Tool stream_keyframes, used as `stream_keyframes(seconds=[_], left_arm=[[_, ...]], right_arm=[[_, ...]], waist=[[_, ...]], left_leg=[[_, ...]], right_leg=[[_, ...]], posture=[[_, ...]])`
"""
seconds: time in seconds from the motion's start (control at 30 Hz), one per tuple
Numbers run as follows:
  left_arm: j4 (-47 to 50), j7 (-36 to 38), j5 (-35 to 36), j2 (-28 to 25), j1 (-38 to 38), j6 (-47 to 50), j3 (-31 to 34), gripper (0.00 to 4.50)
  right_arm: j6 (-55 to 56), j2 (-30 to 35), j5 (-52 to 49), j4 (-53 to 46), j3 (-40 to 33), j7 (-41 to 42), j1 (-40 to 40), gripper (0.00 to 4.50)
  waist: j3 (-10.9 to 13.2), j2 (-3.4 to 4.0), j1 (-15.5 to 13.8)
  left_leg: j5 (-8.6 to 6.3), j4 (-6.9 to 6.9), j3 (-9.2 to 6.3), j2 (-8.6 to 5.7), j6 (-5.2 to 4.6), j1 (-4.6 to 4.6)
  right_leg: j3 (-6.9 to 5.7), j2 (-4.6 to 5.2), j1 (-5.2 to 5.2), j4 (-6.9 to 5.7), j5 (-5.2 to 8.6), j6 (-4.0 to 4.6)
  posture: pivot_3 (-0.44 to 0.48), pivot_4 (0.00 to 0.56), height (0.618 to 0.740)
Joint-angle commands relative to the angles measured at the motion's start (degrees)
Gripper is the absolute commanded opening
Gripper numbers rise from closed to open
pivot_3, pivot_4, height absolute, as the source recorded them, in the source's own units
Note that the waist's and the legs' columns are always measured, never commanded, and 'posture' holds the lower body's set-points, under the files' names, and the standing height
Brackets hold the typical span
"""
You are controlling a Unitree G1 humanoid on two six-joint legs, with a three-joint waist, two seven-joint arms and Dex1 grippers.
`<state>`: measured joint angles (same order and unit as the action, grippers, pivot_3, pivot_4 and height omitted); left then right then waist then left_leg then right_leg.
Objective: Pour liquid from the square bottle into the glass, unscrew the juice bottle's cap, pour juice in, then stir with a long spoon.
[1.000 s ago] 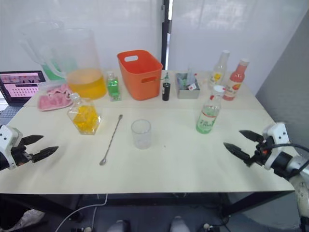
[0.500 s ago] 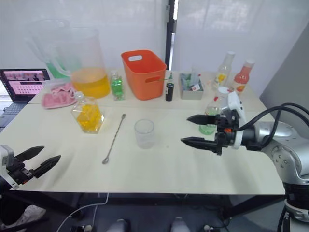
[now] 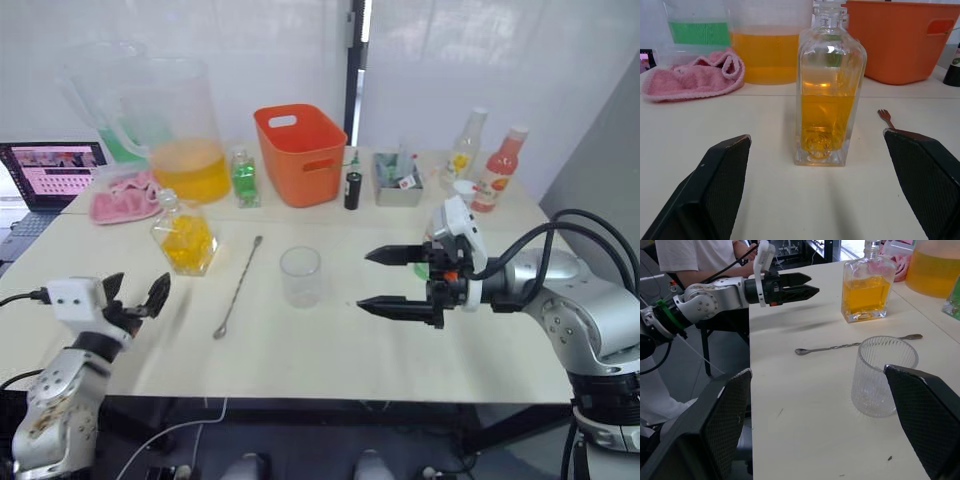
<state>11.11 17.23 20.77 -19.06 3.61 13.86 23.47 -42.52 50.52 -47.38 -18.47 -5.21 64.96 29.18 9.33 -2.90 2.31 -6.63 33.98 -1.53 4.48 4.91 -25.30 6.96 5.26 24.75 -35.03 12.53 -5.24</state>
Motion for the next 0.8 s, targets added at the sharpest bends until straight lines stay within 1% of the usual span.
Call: stream_keyframes(seconds=[0.03, 0.13, 0.23, 0.33, 0.47, 0.8], left_arm=[[-4.72, -1.88, -3.75, 0.81, 4.8, -3.96, -3.33, 4.5], [-7.44, -1.75, -4.59, 1.16, 6.6, -5.68, -4.42, 4.5], [-14.94, -3.28, -6.97, 1.44, 12.77, -8.13, -6.27, 4.5], [-17.45, -3.55, -7.49, 1.46, 14.42, -9.49, -6.65, 4.5], [-22.98, -2.85, -7.28, -0.25, 19.19, -10.55, -6.0, 4.5], [-33.01, -1.45, -8.06, -1.81, 28.05, -11.62, -7.62, 4.5]], right_arm=[[0.25, 0.18, -0.48, -2.1, -1.83, -0.86, 0.0, 4.47], [0.13, 0.19, -0.69, -2.41, -1.97, -1.24, -0.11, 4.47], [0.62, 0.73, -0.93, -4.04, -3.61, -1.81, -2.16, 4.47], [0.8, 0.85, -1.0, -4.8, -4.31, -2.08, -3.28, 4.47], [0.76, 0.88, -0.98, -5.66, -5.51, -3.14, -4.16, 4.47], [0.12, 0.31, -1.39, -6.42, -5.14, -5.49, -3.99, 4.47]], waist=[[0.01, -0.01, -0.12], [0.01, -0.01, -0.1], [0.01, -0.01, -0.26], [0.01, -0.01, -0.64], [0.01, -0.02, -0.64], [0.01, -0.02, -1.37]], left_leg=[[0.0, 0.0, -0.01, -0.01, 0.0, 0.0], [0.0, 0.02, -0.02, -0.01, 0.0, -0.01], [0.0, 0.01, -0.04, -0.01, 0.0, 0.0], [0.0, 0.03, -0.08, -0.02, 0.0, 0.0], [0.0, 0.02, -0.09, -0.04, 0.0, 0.01], [0.0, 0.02, -0.11, -0.05, 0.0, 0.01]], right_leg=[[-0.01, 0.0, -0.02, 0.0, -0.01, -0.02], [-0.01, 0.0, -0.04, 0.02, -0.03, -0.06], [-0.02, -0.02, -0.04, -0.01, -0.03, -0.06], [-0.03, -0.03, -0.11, 0.03, -0.04, -0.08], [-0.03, -0.03, -0.12, 0.01, -0.06, -0.12], [-0.04, -0.03, -0.15, 0.05, -0.07, -0.15]], posture=[[0.0, 0.15, 0.731], [0.0, 0.15, 0.731], [0.0, 0.15, 0.731], [0.0, 0.15, 0.731], [0.0, 0.15, 0.731], [0.0, 0.15, 0.731]])
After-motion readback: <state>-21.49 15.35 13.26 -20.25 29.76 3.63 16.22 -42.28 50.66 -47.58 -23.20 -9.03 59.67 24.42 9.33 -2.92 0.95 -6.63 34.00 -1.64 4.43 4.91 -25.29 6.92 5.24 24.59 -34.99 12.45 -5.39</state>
